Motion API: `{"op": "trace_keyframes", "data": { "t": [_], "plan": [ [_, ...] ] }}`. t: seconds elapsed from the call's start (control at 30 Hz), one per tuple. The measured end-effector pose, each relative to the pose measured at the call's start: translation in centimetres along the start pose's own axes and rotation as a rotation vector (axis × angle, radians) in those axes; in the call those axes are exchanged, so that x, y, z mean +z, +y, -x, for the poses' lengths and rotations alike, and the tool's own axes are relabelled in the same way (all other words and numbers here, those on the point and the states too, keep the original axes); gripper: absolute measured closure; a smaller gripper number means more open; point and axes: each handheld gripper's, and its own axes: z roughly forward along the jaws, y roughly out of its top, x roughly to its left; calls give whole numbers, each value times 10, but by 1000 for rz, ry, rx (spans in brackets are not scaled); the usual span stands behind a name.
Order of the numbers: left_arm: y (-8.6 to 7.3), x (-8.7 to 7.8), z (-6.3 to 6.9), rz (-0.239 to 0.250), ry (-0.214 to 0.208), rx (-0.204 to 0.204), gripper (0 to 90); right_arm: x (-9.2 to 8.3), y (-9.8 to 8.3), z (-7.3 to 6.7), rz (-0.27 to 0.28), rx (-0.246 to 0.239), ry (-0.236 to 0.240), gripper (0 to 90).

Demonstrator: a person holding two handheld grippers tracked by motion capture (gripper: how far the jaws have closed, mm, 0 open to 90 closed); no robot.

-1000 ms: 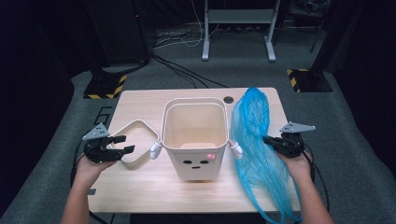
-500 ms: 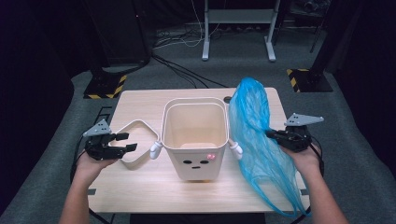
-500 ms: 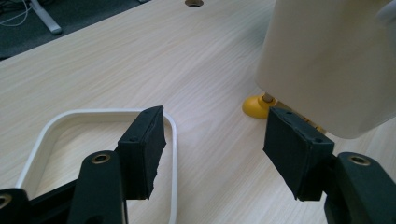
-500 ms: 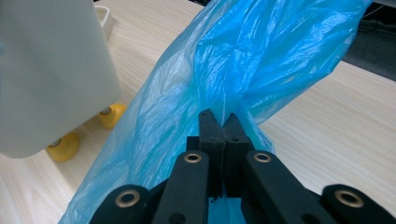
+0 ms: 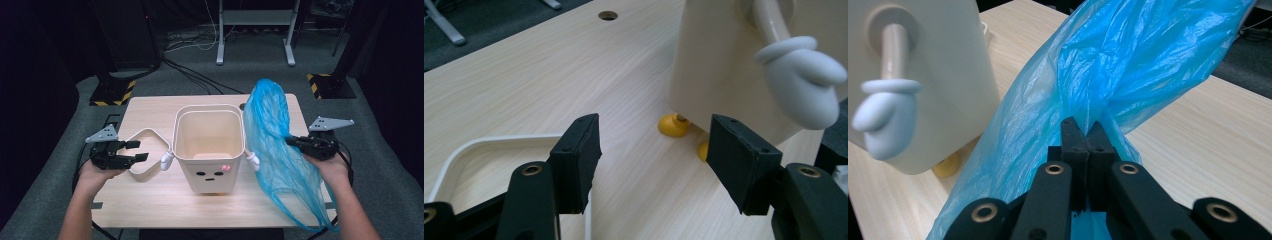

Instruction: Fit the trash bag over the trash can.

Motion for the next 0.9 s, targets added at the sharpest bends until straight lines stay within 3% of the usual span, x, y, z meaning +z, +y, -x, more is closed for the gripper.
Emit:
{"op": "trace_keyframes", "data": {
  "t": [0.47,0.9],
  "plan": [
    [25,-9,12,-25,-35,60,377,-32,39,-13,-36,-76,71,898],
    [43,-17,19,-19,-63,91,377,-63,66,-18,8,-114,101,898]
  ]
}}
